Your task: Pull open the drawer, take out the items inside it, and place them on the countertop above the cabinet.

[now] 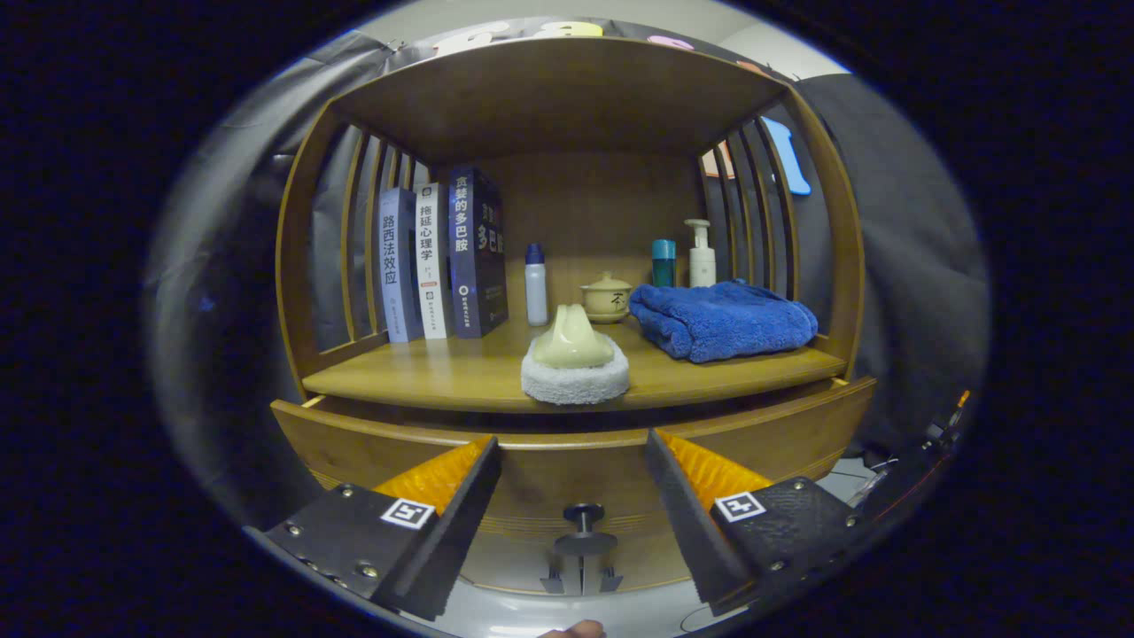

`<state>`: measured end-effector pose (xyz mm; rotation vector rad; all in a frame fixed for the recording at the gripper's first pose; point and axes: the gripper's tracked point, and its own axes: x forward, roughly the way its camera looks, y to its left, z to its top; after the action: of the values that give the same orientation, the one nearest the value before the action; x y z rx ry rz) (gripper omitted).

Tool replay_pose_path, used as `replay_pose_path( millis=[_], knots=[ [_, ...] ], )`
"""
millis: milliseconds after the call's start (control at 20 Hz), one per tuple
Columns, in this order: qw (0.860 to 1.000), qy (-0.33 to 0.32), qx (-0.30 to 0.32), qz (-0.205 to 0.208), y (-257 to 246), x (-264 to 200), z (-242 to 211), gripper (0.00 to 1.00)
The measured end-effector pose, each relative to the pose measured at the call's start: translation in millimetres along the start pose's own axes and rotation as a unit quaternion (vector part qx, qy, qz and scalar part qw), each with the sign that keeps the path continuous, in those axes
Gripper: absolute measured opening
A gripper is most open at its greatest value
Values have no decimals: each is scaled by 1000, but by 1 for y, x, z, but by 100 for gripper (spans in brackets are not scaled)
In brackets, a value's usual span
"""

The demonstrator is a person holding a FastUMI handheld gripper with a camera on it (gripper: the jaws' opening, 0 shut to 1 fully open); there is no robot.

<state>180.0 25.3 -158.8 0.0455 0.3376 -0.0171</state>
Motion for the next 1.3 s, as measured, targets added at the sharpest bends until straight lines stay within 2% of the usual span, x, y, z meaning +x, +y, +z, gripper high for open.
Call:
replay_pose_path(
  millis=[400,550,750,800,900,1050,1150,1300],
  knots=[
    [1000,6,-1,-4,-1,27,4,100],
    [1000,5,-2,-5,-1,26,4,98],
    [999,22,30,-18,-8,25,4,98],
    [999,26,24,-22,-15,21,4,95],
    [999,22,18,14,-12,7,15,88],
    [996,44,-9,79,-23,-20,16,88],
    [991,73,-51,103,-40,-38,9,88],
    [985,75,-97,120,-77,-63,5,88]
  ],
)
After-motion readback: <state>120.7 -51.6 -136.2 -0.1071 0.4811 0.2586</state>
